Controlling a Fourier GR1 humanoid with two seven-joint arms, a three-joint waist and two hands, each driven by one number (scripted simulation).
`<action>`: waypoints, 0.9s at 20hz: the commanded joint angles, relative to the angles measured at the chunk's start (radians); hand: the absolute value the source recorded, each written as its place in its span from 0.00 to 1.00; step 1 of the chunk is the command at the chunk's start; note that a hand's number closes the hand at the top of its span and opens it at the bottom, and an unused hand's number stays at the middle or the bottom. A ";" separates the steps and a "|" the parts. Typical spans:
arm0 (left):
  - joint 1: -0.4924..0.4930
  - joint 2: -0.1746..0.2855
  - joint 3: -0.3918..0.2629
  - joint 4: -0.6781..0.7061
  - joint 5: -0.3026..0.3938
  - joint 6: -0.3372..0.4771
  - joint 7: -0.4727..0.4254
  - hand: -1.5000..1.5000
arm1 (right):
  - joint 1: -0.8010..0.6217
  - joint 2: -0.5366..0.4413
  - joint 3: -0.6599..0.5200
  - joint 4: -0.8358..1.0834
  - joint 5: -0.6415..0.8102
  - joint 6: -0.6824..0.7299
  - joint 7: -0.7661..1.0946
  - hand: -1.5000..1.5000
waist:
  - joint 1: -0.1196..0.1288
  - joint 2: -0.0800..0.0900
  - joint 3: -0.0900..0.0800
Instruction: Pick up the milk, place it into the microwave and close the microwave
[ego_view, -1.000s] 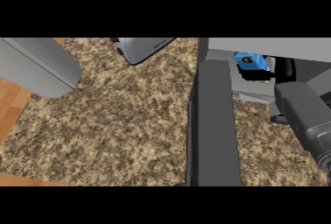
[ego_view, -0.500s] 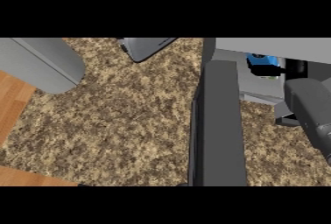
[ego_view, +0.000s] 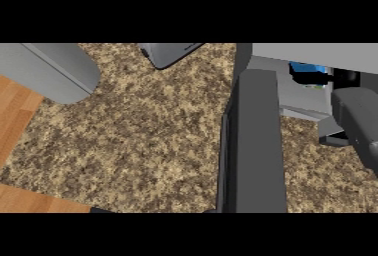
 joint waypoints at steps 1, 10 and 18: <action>-0.010 0.014 0.004 0.012 -0.020 -0.006 0.005 0.00 | -0.012 -0.003 -0.002 0.000 0.000 -0.007 0.005 1.00 | 0.012 0.004 0.000; -0.030 0.021 0.000 0.042 -0.043 -0.015 0.002 0.00 | -0.047 0.022 -0.040 -0.015 -0.036 0.017 0.000 0.00 | 0.019 -0.004 0.001; -0.073 0.024 -0.031 0.059 -0.081 -0.003 0.015 0.00 | -0.118 0.103 0.054 0.034 0.056 0.074 0.090 0.00 | 0.023 -0.008 -0.008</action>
